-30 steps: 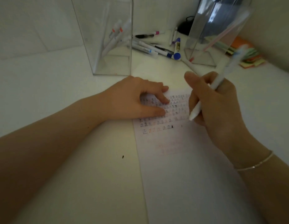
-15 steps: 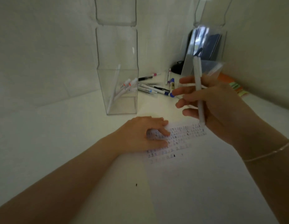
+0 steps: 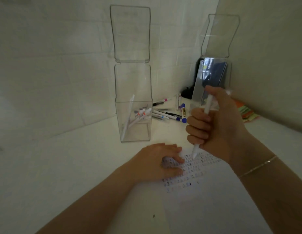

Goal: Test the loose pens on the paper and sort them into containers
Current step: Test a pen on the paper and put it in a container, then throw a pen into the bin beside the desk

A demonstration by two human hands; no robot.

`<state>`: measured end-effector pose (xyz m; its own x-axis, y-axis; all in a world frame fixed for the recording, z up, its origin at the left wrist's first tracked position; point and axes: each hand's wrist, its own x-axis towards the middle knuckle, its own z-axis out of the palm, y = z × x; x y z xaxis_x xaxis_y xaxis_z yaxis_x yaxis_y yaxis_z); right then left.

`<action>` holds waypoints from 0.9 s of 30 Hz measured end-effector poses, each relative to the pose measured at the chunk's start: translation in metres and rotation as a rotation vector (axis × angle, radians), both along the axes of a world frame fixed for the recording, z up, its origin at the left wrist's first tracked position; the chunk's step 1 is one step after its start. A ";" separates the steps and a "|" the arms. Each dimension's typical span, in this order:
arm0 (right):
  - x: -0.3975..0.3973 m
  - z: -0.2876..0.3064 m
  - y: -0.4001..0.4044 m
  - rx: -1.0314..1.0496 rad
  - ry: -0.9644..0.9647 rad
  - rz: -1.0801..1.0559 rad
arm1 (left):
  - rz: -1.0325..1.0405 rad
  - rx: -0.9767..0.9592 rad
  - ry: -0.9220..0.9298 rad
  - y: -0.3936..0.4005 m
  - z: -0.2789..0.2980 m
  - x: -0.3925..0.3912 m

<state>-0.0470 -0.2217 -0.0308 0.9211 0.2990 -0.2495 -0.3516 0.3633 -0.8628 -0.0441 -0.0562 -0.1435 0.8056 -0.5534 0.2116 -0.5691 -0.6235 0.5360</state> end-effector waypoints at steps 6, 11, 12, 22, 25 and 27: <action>0.009 0.031 0.014 0.016 -0.135 0.046 | 0.002 -0.035 0.018 -0.001 0.002 -0.001; 0.024 0.085 0.055 -0.160 -0.466 -0.234 | -0.008 -0.055 0.051 0.000 0.000 -0.001; 0.028 0.091 0.066 -0.345 -0.581 -0.302 | -0.006 -0.054 0.053 0.000 0.000 -0.002; 0.082 0.067 0.121 -1.015 -0.925 0.061 | -0.045 -0.021 0.015 0.000 0.002 -0.001; 0.092 0.058 0.117 -1.179 -1.155 -0.003 | -0.053 -0.027 -0.001 0.001 0.001 0.000; 0.097 0.058 0.109 -0.871 -1.328 -0.386 | -0.062 -0.043 -0.010 0.001 0.000 0.001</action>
